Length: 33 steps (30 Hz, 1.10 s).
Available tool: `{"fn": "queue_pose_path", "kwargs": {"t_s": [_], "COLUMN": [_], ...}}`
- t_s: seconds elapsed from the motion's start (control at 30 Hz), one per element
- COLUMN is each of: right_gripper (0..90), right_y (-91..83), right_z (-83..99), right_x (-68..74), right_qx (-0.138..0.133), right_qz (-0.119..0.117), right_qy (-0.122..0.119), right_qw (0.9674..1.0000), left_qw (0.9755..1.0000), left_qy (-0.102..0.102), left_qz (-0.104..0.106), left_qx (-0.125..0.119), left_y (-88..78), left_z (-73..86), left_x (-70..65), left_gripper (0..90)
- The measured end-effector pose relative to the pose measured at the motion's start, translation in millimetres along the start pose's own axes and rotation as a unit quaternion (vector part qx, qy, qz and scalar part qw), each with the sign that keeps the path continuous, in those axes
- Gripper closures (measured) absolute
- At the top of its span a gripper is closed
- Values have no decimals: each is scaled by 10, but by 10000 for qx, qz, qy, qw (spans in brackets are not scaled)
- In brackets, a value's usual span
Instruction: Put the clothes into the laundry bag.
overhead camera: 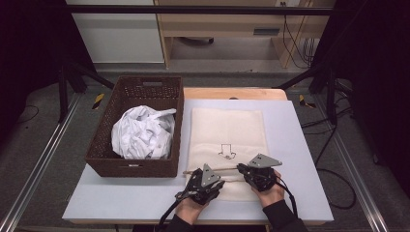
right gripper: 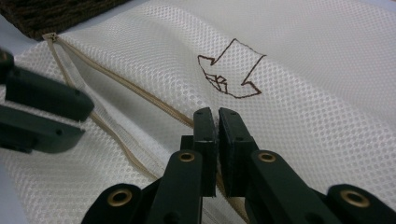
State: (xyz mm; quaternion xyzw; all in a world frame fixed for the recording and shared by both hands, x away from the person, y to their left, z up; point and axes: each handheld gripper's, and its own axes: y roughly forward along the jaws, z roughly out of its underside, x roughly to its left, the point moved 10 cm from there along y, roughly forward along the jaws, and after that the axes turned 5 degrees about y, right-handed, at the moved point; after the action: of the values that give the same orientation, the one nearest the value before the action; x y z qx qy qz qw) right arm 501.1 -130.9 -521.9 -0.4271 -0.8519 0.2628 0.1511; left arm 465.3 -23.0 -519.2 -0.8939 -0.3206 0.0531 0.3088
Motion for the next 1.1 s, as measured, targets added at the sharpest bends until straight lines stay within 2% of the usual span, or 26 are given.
{"fn": "queue_pose_path", "kwargs": {"t_s": [0.03,0.13,0.23,0.37,0.4,0.47,0.57,0.67,0.73,0.77,0.83,0.9,1.0,1.07,1.1], "right_gripper": [864,865,866,866,867,869,870,868,832,778,622,517,466,481,516], "right_y": [-12,-35,-50,-74,-78,-87,-89,-83,-84,-86,-96,-92,-34,28,57], "right_z": [-8,-42,-67,-99,-109,-117,-121,-116,-121,-131,-170,-172,-164,-144,-133], "right_x": [-1,-6,-7,-4,-4,0,3,5,14,16,22,35,91,95,86], "right_qx": [-8,-89,-146,-215,-249,-258,-258,-241,-267,-320,-469,-461,-358,-214,-143], "right_qz": [3,-14,-41,-62,-71,-83,-95,-97,-119,-109,44,28,64,165,226], "right_qy": [35,7,20,49,46,69,65,66,77,56,-108,-116,-217,-350,-397], "right_qw": [10000,10000,9999,9997,9997,9996,9996,9996,9995,9994,9988,9989,9991,9990,9989], "left_qw": [9998,9981,9973,9946,9930,9927,9927,9936,9944,9946,9956,9964,9974,9978,9977], "left_qy": [105,335,419,663,739,710,694,688,645,633,570,491,401,360,367], "left_qz": [-192,-526,-601,-657,-707,-702,-613,-589,-558,-594,-518,-474,-400,-353,-356], "left_qx": [-16,-13,83,455,584,669,774,679,623,567,535,502,444,433,454], "left_y": [-30,-43,26,197,243,299,332,312,284,263,235,216,191,186,184], "left_z": [-63,-184,-245,-191,-156,-121,-85,-110,-130,-146,-157,-168,-191,-196,-191], "left_x": [55,172,258,292,297,298,307,326,341,362,380,396,406,398,398], "left_gripper": [628,505,432,386,386,422,579,746,819,836,845,846,844,840,839]}}
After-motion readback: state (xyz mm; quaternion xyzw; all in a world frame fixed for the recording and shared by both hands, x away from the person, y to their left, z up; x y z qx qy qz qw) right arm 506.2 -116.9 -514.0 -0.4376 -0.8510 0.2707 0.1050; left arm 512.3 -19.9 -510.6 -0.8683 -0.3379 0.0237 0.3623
